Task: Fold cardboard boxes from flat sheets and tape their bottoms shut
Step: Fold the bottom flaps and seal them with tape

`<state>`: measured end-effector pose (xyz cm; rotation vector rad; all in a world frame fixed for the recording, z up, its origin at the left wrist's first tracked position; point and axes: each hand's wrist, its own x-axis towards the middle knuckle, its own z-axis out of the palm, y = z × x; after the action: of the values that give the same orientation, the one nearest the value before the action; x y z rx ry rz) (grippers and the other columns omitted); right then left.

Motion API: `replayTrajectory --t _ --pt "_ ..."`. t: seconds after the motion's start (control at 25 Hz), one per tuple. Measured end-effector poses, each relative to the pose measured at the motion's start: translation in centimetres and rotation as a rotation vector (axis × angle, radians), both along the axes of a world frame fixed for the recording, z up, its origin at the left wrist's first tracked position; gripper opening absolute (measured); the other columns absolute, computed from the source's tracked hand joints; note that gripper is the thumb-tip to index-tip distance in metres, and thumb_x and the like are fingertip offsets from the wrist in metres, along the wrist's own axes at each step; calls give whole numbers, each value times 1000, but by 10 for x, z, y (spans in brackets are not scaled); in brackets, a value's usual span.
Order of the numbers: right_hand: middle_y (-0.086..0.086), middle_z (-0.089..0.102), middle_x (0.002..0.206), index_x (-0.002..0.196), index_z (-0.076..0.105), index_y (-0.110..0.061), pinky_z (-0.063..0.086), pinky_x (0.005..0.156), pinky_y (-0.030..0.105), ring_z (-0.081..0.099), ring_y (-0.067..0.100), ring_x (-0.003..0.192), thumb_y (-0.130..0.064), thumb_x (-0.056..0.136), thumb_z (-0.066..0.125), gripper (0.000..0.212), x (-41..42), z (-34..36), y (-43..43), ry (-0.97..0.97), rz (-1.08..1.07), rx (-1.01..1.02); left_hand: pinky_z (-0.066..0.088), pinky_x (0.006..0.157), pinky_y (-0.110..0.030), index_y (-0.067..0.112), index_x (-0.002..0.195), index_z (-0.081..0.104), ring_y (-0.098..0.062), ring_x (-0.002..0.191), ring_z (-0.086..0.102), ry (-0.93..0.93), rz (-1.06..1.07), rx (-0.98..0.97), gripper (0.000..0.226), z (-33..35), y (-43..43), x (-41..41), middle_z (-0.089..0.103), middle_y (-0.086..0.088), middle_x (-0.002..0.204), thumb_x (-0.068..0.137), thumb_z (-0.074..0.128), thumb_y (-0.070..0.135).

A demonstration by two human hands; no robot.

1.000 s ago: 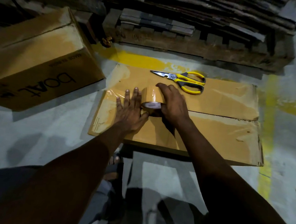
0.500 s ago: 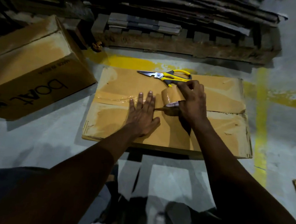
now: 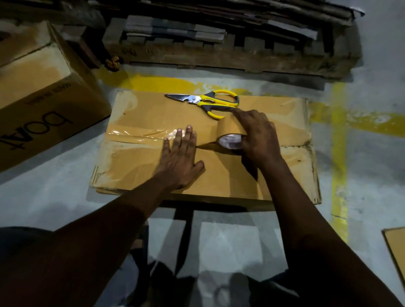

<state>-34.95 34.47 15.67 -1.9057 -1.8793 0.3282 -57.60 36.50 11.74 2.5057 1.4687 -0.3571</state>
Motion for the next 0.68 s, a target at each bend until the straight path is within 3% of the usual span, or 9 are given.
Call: replayTrajectory --t 0.12,0.24,0.44,0.56,0.68 --pt "13 59 118 137 53 -16 45 87 48 51 32 108 -39 75 37 68 30 -3 -21 113 -141 59 -2 116 -57 11 152 -13 -31 146 -18 29 1 -2 83 4 -1 2 -24 -9 159 94 26 55" --pt "17 58 117 136 55 -11 48 88 45 54 35 107 -36 71 32 73 32 4 -23 202 -121 83 -4 116 -56 12 152 -15 -31 146 -18 -27 6 -10 82 13 2 23 -23 -7 159 96 32 50" --pt "18 58 117 139 54 -12 43 82 40 51 36 103 -42 73 41 74 28 4 -23 185 -48 80 -7 115 -56 13 151 -16 -31 146 -18 -92 22 -24 86 16 -4 78 -22 -6 159 95 37 51" --pt "11 60 123 142 50 -16 44 87 36 52 30 109 -28 77 68 68 26 -8 -18 236 -80 61 -7 115 -59 23 152 -13 -34 145 -20 -52 -3 -11 79 6 -12 87 -26 -8 158 95 32 54" --pt "11 58 126 142 49 -18 41 92 32 53 30 113 -17 74 76 73 20 -21 -15 314 -108 42 -7 114 -60 27 152 -13 -35 145 -21 -53 5 -7 77 4 -11 89 -26 -9 158 95 31 55"
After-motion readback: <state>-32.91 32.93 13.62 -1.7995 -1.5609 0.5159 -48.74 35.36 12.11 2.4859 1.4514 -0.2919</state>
